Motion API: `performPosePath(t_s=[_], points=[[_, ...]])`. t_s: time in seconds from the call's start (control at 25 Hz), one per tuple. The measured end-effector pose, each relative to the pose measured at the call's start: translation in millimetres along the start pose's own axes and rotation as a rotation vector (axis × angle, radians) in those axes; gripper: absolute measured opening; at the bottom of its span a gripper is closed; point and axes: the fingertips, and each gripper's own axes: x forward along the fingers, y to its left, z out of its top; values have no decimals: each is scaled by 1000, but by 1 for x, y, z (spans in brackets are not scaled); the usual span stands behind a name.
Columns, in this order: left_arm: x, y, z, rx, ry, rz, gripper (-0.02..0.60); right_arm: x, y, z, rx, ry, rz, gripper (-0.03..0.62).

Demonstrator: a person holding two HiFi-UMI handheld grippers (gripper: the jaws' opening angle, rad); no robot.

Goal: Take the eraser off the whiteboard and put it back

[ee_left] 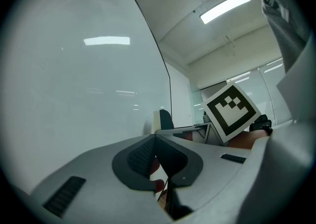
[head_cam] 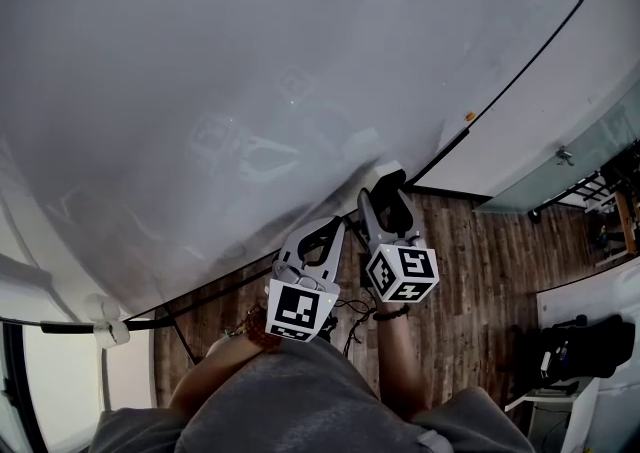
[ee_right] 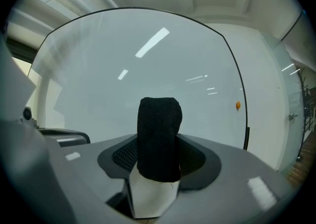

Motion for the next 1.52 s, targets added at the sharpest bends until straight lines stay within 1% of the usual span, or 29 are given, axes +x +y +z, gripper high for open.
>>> performPosePath(t_s=[0.12,0.52,0.6,1.16,1.52], points=[[-5,0,-3,-2,1,-2,8,-4,4,-5,3,-3,-3,235],[-11,-11,-9,5,17,-4,8,-22,-3,-6,12,-12,-15,235],[-13,-12,-8,-6,16,-1,6,-25,-2,-7,14,-12,-14,235],[-34,-23,-11,3,25,26,6,-46,9,-6,11,-16,9,235],[-46,-40,-12,12,35,20,7,-65,9,-4,14,-24,5,235]])
